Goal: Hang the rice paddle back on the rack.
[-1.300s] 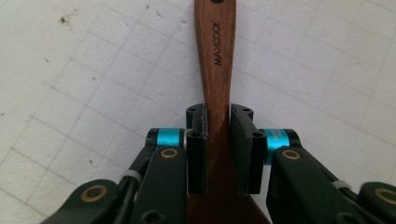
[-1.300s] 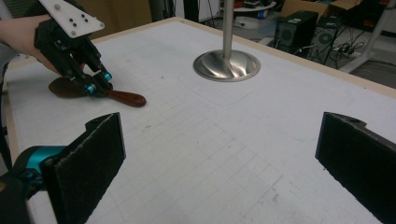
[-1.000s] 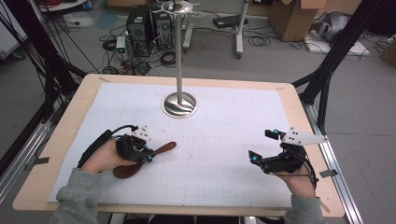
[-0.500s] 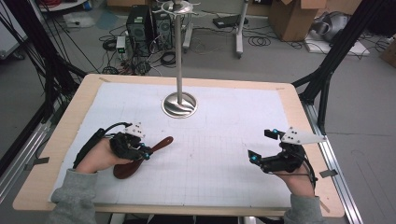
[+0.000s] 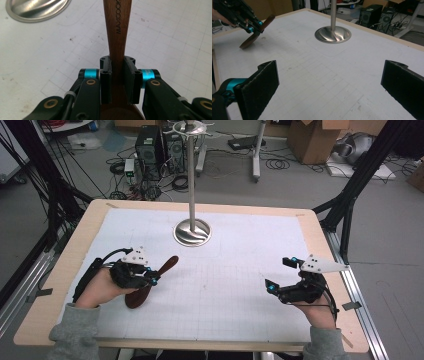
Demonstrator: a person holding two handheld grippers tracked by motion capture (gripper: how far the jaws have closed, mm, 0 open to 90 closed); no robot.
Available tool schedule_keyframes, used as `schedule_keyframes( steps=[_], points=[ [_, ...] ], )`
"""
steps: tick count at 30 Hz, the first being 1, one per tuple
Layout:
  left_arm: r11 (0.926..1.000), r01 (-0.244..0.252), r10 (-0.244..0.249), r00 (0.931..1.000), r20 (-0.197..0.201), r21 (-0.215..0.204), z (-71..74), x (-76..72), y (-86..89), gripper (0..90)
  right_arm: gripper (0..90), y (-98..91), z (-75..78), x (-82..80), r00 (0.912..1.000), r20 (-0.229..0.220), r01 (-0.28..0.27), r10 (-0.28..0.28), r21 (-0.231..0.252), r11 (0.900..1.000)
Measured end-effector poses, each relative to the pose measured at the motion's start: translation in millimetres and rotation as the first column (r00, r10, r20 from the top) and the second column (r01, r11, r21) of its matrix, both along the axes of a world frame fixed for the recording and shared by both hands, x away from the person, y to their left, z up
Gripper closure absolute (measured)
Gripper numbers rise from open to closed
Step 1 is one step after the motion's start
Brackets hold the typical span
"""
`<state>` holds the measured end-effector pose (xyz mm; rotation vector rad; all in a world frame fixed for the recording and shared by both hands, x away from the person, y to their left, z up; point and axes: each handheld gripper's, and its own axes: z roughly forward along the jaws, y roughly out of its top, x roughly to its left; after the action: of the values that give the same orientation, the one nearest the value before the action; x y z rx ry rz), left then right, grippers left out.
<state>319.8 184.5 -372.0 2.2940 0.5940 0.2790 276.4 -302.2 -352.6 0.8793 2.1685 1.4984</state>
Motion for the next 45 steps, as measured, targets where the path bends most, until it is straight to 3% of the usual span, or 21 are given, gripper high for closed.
schedule_keyframes(
  steps=[10, 12, 13, 14, 21, 29, 35, 41, 45],
  points=[
    [0.9995, -0.009, 0.009, 1.0, 0.004, -0.031, 2.6, -1.5, 3.5, 77.1, 0.1, 2.5, -0.3, 1.9, 1.0, -0.002, -0.005, 0.005, -0.004, 1.0],
    [0.9987, -0.014, 0.014, 0.9999, -0.002, -0.05, 4.2, -1.3, 5.6, 77.0, 0.1, 2.8, -0.5, 2.2, 1.0, -0.006, -0.006, 0.005, -0.004, 1.0],
    [0.9952, -0.032, 0.031, 0.9994, -0.015, -0.092, 7.1, 0.1, 8.4, 77.0, 0.1, 3.1, -0.9, 3.4, 1.0, 0.0, -0.008, 0.008, -0.012, 0.9999],
    [0.9939, -0.035, 0.033, 0.9993, -0.014, -0.105, 8.8, 0.6, 9.3, 77.0, 0.1, 4.1, -1.3, 3.5, 1.0, -0.007, -0.007, 0.007, -0.011, 0.9999],
    [0.9892, -0.043, 0.043, 0.9991, -0.005, -0.14, 13.2, 1.0, 11.9, 77.1, 0.1, 8.5, -3.9, 7.9, 0.9998, -0.014, -0.016, 0.016, -0.03, 0.9994],
    [0.989, -0.038, 0.04, 0.9991, 0.013, -0.143, 16.4, 0.0, 8.4, 77.2, 0.1, 10.2, -6.6, 13.2, 0.9997, -0.023, -0.012, 0.011, -0.029, 0.9995],
    [0.9887, -0.065, 0.07, 0.9969, 0.035, -0.135, 18.4, 0.5, 11.2, 77.2, 0.1, 6.8, -4.4, 14.1, 0.9999, -0.01, -0.007, 0.007, -0.006, 1.0],
    [0.9887, -0.095, 0.099, 0.9945, 0.032, -0.116, 21.4, 6.0, 16.3, 77.3, 0.1, 7.4, -2.2, 15.1, 0.9999, -0.009, -0.011, 0.011, 0.003, 0.9999],
    [0.9918, -0.072, 0.074, 0.9971, 0.018, -0.106, 26.0, 6.4, 15.4, 77.3, 0.2, 8.9, -1.6, 16.3, 0.9998, -0.005, -0.017, 0.017, 0.001, 0.9998]
  ],
)
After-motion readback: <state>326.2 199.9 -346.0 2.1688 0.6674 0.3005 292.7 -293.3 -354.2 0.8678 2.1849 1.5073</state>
